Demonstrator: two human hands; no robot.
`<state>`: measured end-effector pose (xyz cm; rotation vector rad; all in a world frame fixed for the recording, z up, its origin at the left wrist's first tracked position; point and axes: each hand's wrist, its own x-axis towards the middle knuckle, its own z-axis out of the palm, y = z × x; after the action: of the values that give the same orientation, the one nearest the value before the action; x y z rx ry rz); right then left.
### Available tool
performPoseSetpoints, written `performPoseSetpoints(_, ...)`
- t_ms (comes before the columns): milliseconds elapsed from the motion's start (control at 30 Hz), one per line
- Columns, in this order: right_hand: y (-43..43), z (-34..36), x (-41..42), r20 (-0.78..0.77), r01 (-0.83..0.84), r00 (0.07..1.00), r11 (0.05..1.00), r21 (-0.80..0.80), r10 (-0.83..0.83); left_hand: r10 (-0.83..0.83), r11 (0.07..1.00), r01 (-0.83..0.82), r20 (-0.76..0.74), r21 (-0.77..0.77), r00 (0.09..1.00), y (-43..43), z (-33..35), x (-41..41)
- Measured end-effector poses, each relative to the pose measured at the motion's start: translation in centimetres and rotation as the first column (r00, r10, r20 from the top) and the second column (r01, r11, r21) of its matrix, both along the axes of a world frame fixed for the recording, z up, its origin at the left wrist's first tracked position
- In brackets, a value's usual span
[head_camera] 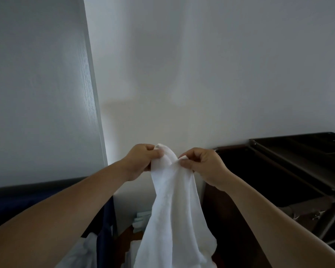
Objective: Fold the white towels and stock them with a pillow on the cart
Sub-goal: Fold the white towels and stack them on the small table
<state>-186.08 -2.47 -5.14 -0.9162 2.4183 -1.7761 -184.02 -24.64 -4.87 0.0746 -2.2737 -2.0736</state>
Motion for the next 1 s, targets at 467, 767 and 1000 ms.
performPoseSetpoints(467,1.2,1.7,1.2,0.014,-0.110,0.994,0.985,-0.135,0.113,-0.117,0.988,0.106,-0.095,-0.113,0.989,1.5,1.6,0.3)
performPoseSetpoints(767,0.3,2.7,1.0,-0.153,0.106,0.983,0.993,0.041,-0.099,-0.290,0.946,0.271,-0.087,-0.178,0.953,2.7,1.7,2.3)
performPoseSetpoints(1000,-0.2,2.3,1.4,-0.134,0.096,0.987,0.995,0.032,-0.091,-0.345,0.845,0.260,-0.104,-0.468,0.933,3.0,2.0,4.3)
